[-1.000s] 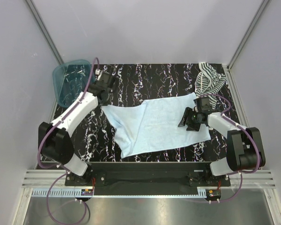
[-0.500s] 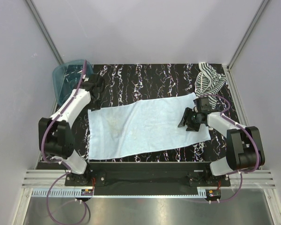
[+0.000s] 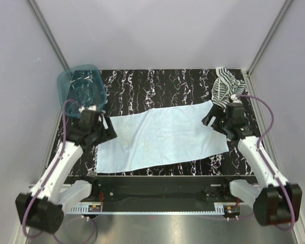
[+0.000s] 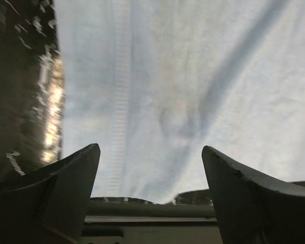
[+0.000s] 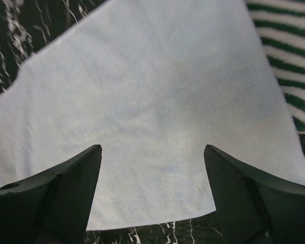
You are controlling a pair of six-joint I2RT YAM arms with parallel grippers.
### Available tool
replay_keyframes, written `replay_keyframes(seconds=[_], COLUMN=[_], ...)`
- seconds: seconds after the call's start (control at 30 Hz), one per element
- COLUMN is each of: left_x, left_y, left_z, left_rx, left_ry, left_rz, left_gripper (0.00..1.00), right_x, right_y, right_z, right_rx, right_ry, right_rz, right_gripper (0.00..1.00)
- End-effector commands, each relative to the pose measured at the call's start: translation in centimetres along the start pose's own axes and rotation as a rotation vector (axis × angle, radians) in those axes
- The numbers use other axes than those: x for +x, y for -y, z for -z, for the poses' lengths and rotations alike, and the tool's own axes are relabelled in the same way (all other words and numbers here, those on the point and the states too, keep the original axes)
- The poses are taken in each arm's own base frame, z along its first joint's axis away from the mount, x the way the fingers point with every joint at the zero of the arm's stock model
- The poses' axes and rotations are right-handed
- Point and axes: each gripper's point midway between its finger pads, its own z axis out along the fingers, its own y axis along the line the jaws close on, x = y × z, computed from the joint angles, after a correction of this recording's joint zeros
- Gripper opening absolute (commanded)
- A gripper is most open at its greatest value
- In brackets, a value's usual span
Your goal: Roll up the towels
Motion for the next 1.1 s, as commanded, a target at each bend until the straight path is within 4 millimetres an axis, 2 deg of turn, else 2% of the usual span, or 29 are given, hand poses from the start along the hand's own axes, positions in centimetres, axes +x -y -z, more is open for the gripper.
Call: replay_keyframes(seconds=[0.0,0.1,0.13,0.3,0.37,0.4,0.47,0.5,0.53,0.57,0.6,0.63,0.67,0.73,0.77,0.8,0.83,0.87,0.93,1.07], left_x=[2.3,4.5,6.0,7.5,7.8,7.7,6.5,5.6,4.7,2.7,2.3,1.7,0.6,0.5,1.2,0.9,1.1,1.6,0.9,-0.2], left_y=[3.4,2.9,2.2,-0.1,-0.4,-0.3,1.1,1.9,2.5,3.3,2.9,1.8,1.7,0.3,-0.3,-0.9,-0.7,-1.1,-0.9,-1.1], left_z=[0.6,0.4,-0.2,-0.9,-1.2,-1.3,-1.2,-1.0,-0.7,0.0,0.3,-0.1,0.4,-0.1,-0.7,-1.1,-1.2,-1.5,-1.5,-1.5], left_rx=[0.212,0.211,0.187,0.090,0.073,0.074,0.134,0.166,0.186,0.193,0.161,0.095,0.076,0.038,0.033,0.045,0.081,0.084,0.127,0.131], left_ry=[-0.043,-0.086,-0.114,-0.108,-0.109,-0.108,-0.099,-0.092,-0.083,-0.057,-0.060,-0.041,-0.014,-0.008,-0.027,-0.016,-0.027,-0.038,-0.032,-0.014], left_rz=[0.222,0.302,0.320,0.369,0.381,0.388,0.393,0.384,0.366,0.314,0.286,0.233,0.217,0.210,0.216,0.244,0.235,0.242,0.233,0.206], left_gripper=[0.84,0.84,0.84,0.82,0.82,0.82,0.82,0.82,0.82,0.83,0.84,0.85,0.87,0.88,0.87,0.87,0.88,0.88,0.87,0.87], right_x=[-2.4,-1.7,-1.4,-1.9,-2.0,-2.7,-3.7,-3.0,-3.3,-3.2,-3.3,-2.4,-2.1,-1.1,0.0,0.4,1.5,1.7,3.0,4.0], right_y=[1.3,1.1,0.9,1.0,2.6,4.4,5.7,7.9,8.2,9.1,9.3,9.9,10.0,11.2,11.6,12.5,12.9,13.2,13.6,14.4], right_z=[1.3,1.0,0.9,1.8,2.2,2.5,3.0,2.7,2.8,2.6,2.5,1.7,1.4,0.6,0.2,0.2,-0.1,-0.1,-0.4,-0.8], right_rx=[0.082,0.087,0.077,0.075,0.165,0.250,0.249,0.210,0.170,0.173,0.169,0.197,0.202,0.229,0.231,0.244,0.253,0.265,0.284,0.319], right_ry=[0.119,0.058,0.047,0.085,0.098,0.138,0.203,0.183,0.200,0.201,0.194,0.145,0.121,0.079,0.052,0.052,0.035,0.036,0.010,0.008], right_rz=[-0.069,-0.095,-0.109,-0.086,-0.068,-0.077,-0.139,-0.258,-0.306,-0.346,-0.372,-0.392,-0.415,-0.469,-0.510,-0.548,-0.569,-0.586,-0.601,-0.618], right_gripper=[0.91,0.91,0.91,0.95,0.97,0.97,0.95,0.92,0.91,0.91,0.91,0.91,0.91,0.91,0.91,0.90,0.90,0.89,0.87,0.84])
